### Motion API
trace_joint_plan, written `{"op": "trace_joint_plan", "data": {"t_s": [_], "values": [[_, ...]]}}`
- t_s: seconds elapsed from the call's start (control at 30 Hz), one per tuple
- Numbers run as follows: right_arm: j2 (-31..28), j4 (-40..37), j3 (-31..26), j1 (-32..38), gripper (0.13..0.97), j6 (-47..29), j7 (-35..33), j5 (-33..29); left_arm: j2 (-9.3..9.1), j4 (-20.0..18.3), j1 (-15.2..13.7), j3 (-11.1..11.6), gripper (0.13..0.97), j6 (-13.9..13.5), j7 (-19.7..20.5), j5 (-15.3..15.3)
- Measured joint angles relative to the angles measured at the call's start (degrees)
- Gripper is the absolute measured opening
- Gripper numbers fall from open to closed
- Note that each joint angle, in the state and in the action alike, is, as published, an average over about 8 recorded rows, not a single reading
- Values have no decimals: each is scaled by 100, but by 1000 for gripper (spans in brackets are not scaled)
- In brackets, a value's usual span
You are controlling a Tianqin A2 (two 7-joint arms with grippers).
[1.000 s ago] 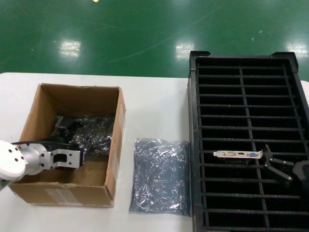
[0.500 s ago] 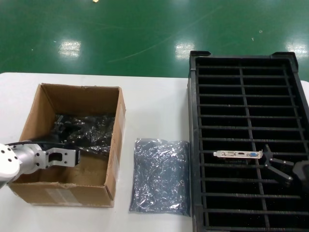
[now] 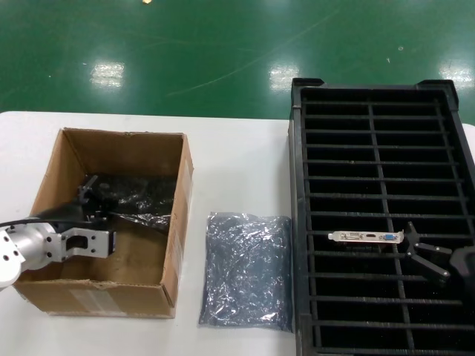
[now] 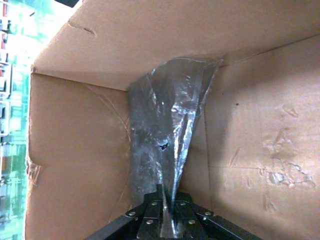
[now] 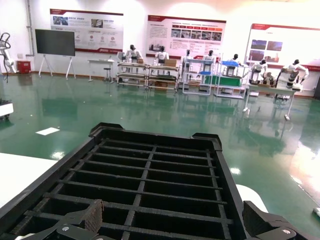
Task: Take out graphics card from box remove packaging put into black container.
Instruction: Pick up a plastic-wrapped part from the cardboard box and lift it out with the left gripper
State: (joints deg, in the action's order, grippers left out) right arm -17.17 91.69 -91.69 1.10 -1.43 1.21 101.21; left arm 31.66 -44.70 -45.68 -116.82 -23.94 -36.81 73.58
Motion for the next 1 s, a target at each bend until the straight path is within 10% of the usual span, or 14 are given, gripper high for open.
{"op": "trace_joint_plan", "data": {"t_s": [0.6, 1.0], "values": [[0, 0, 0, 0, 966, 0, 0, 0, 140, -470, 256, 123, 141, 91, 235, -119], [0, 0, 0, 0, 966, 0, 0, 0, 456, -1663, 669, 458, 140, 255, 793, -573]]}}
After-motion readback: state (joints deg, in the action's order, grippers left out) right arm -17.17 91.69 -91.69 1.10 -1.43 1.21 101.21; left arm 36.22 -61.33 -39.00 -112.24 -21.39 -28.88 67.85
